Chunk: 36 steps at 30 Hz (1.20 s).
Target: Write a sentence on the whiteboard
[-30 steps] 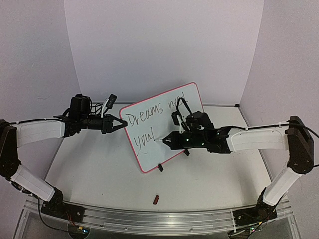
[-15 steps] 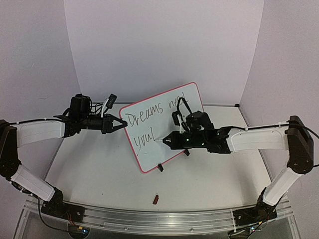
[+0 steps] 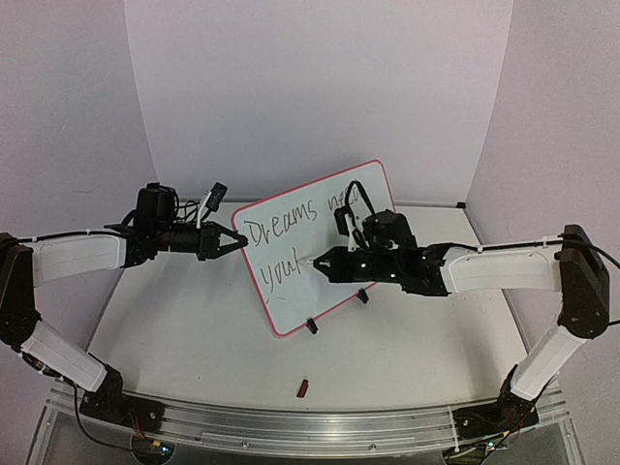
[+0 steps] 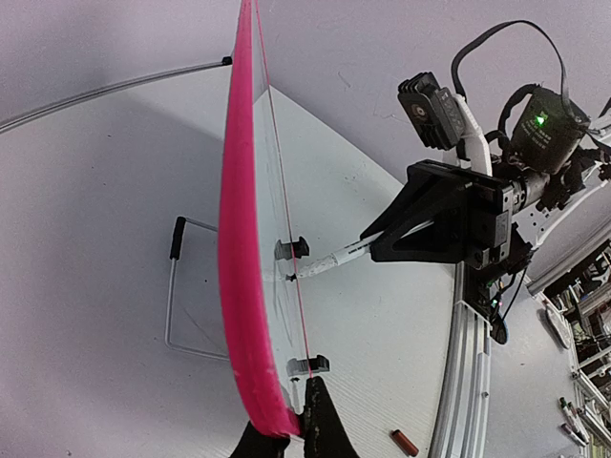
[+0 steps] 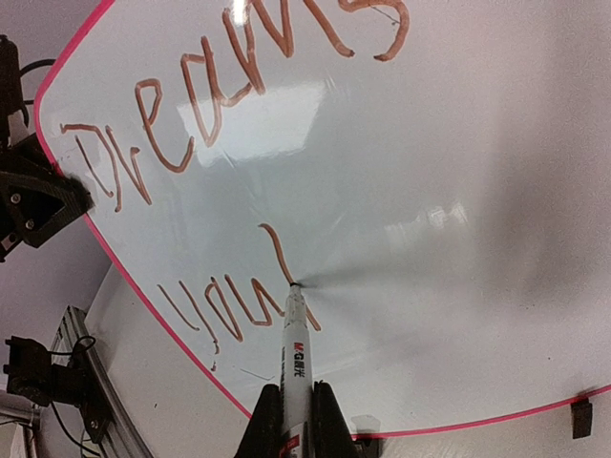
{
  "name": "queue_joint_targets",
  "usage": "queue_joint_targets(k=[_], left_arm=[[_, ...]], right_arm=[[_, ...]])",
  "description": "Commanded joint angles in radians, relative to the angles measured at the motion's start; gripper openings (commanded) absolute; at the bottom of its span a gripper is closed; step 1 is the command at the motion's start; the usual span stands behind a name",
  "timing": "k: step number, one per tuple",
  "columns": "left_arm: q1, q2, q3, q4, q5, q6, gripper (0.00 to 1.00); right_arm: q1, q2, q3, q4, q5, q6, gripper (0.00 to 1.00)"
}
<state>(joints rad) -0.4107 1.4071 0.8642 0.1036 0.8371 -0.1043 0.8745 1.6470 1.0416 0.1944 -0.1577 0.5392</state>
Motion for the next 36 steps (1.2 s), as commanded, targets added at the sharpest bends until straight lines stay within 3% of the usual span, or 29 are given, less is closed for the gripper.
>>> queue_joint_targets(k=[1,27,36], left_arm=[[-0.023,0.004,0.004,-0.068,-0.035,0.127,0.0],[-0.024,0.005,0.002,-0.068,-0.035,0.127,0.0],[-0.023,0.005,0.002,-0.067,-0.035,0.127,0.0]], right_arm=[[-0.015,-0.002,0.041,0.04,0.032,-0.004,0.0],[-0.021,-0.045,-0.024,0.045,0.115,0.025,0.0],[-0.021,-0.06,-0.017,0.046,0.077,0.007,0.0]])
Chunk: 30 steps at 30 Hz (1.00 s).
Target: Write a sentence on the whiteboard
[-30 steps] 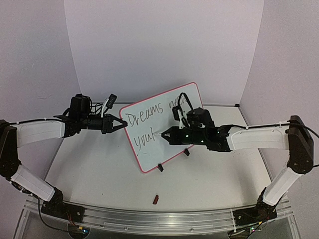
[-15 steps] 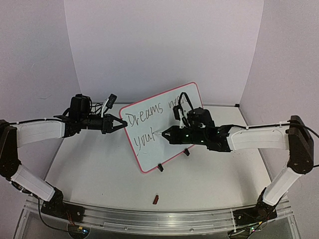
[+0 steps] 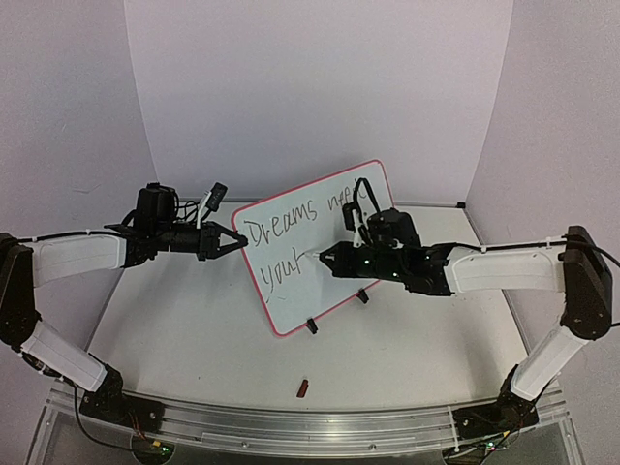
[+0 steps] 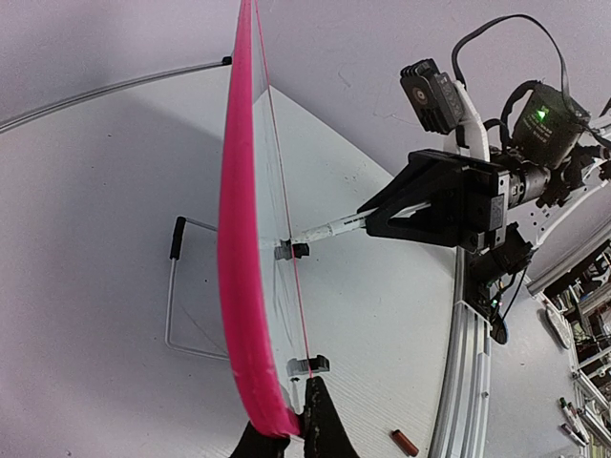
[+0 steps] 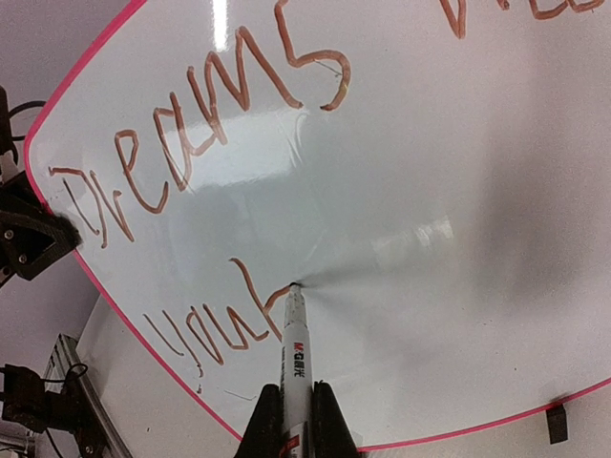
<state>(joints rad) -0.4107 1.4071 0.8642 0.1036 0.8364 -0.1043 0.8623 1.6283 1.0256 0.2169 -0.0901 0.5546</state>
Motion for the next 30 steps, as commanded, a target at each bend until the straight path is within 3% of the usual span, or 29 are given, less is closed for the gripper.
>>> queue_joint_targets(k=[1,11,30], left_arm=[[-0.023,0.004,0.002,-0.067,-0.035,0.126,0.0],[-0.024,-0.002,0.0,-0.065,-0.034,0.126,0.0],[-0.025,0.001,0.0,-0.067,-0.04,0.128,0.0]], right_arm=[[-0.009,-0.05,-0.001,0.024,0.002,-0.011,0.0],[-0.037,-0.175,-0.052,0.006,-0.046,-0.038,0.0],[-0.143,-0.109,-0.072,0.082,-0.25,-0.018,0.0]])
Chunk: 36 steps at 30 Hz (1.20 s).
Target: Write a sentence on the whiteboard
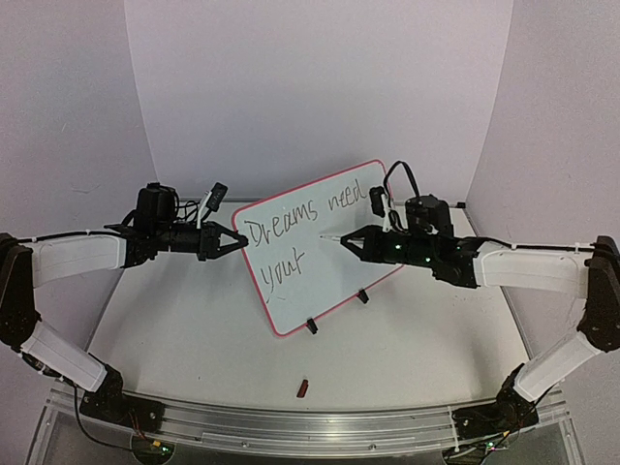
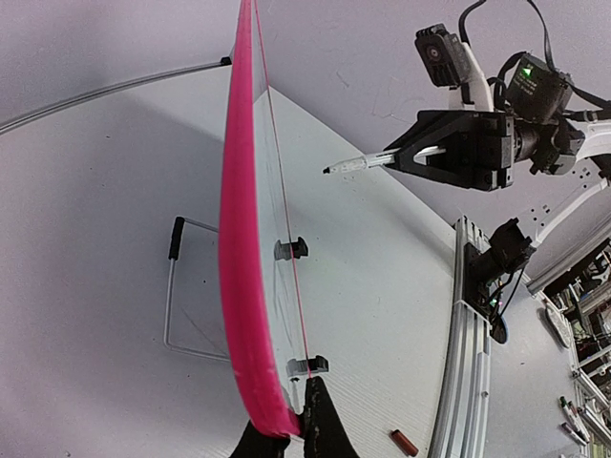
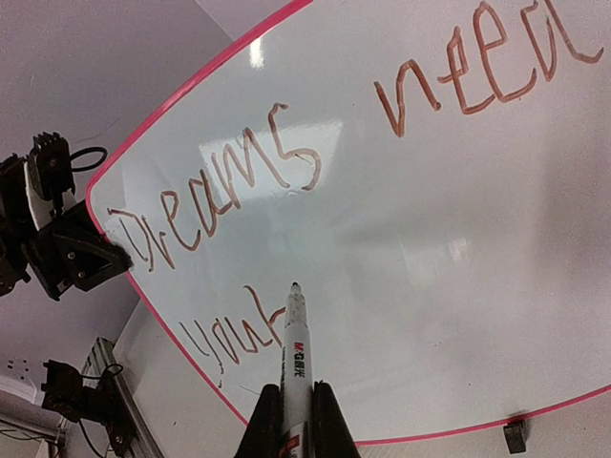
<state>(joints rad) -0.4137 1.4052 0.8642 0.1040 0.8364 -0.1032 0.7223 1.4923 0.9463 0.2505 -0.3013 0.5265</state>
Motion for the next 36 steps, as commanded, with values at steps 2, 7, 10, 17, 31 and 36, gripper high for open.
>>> queue_joint_targets(k=[2,7,10,17,31,36], left_arm=[[-0.022,0.004,0.001,-0.069,-0.04,0.128,0.0],[-0.022,0.003,0.002,-0.072,-0.041,0.129,0.0],[-0.022,0.003,0.002,-0.072,-0.042,0.129,0.0],[-0.022,0.006,0.003,-0.073,-0.044,0.129,0.0],[-0.023,0.009,0.006,-0.075,-0.044,0.131,0.0],[-0.022,0.009,0.007,-0.075,-0.044,0.131,0.0]], right_arm=[[-0.003,0.037,0.007,0.047,-0.033,0.016,0.0],[-0.004,0.057,0.0,0.047,-0.021,0.026,0.0],[-0.005,0.071,0.003,0.047,-0.015,0.029,0.0],[-0.009,0.098,0.012,0.042,-0.005,0.031,0.0],[-0.022,0.09,0.005,0.019,0.063,0.039,0.0],[-0.027,0.089,0.015,0.019,0.063,0.032,0.0]])
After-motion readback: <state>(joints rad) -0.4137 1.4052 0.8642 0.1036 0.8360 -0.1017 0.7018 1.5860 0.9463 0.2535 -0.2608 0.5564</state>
